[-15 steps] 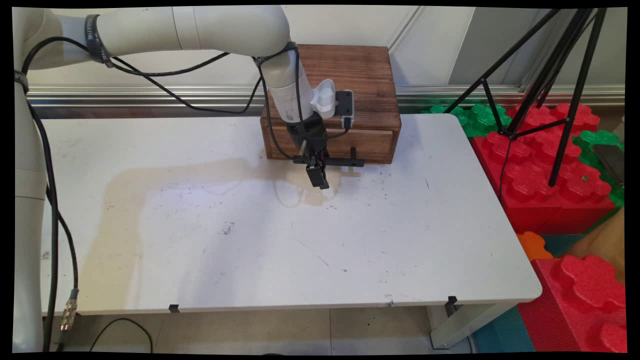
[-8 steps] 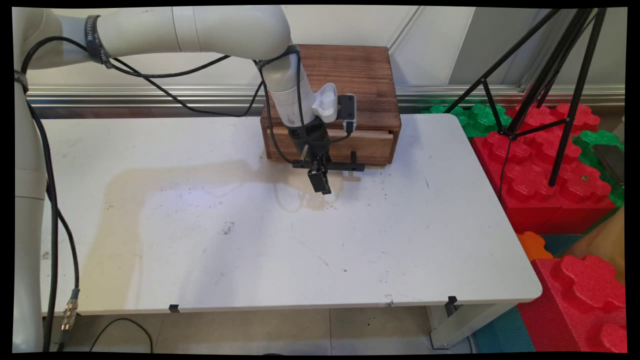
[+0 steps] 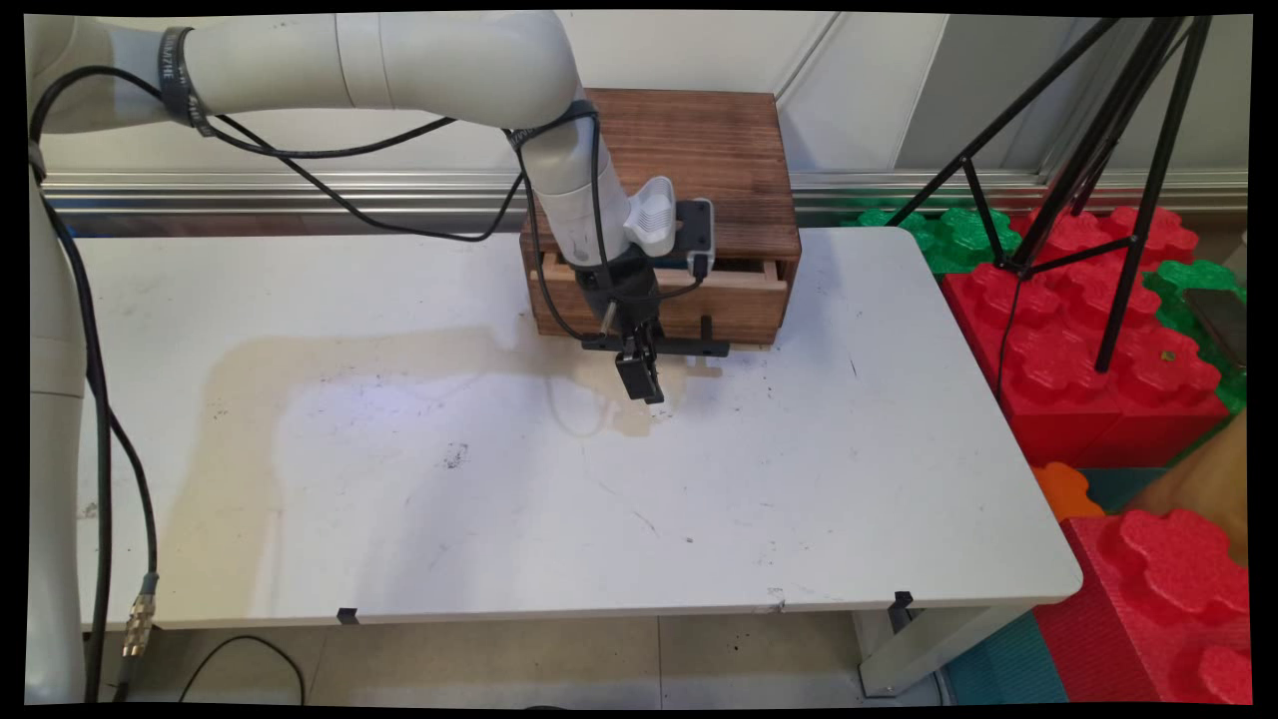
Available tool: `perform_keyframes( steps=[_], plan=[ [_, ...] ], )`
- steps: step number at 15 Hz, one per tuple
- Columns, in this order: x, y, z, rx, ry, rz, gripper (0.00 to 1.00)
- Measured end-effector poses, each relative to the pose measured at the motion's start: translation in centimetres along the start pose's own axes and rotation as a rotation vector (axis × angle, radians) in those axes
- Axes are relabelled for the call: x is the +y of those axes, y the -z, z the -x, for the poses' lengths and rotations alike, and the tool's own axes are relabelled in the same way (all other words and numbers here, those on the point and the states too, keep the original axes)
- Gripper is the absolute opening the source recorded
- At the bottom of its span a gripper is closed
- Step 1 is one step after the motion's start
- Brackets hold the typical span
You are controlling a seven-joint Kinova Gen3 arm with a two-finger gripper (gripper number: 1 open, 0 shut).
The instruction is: Open the drawer
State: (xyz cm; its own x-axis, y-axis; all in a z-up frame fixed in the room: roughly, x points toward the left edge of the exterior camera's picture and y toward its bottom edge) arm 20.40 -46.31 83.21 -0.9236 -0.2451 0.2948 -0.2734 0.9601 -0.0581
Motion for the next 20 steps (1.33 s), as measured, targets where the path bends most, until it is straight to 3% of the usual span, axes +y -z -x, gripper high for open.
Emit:
perform_keyframes(
  steps=[20],
  plan=[
    [5.4,0.4,-0.1,0.016,0.02,0.06,1.0]
  ],
)
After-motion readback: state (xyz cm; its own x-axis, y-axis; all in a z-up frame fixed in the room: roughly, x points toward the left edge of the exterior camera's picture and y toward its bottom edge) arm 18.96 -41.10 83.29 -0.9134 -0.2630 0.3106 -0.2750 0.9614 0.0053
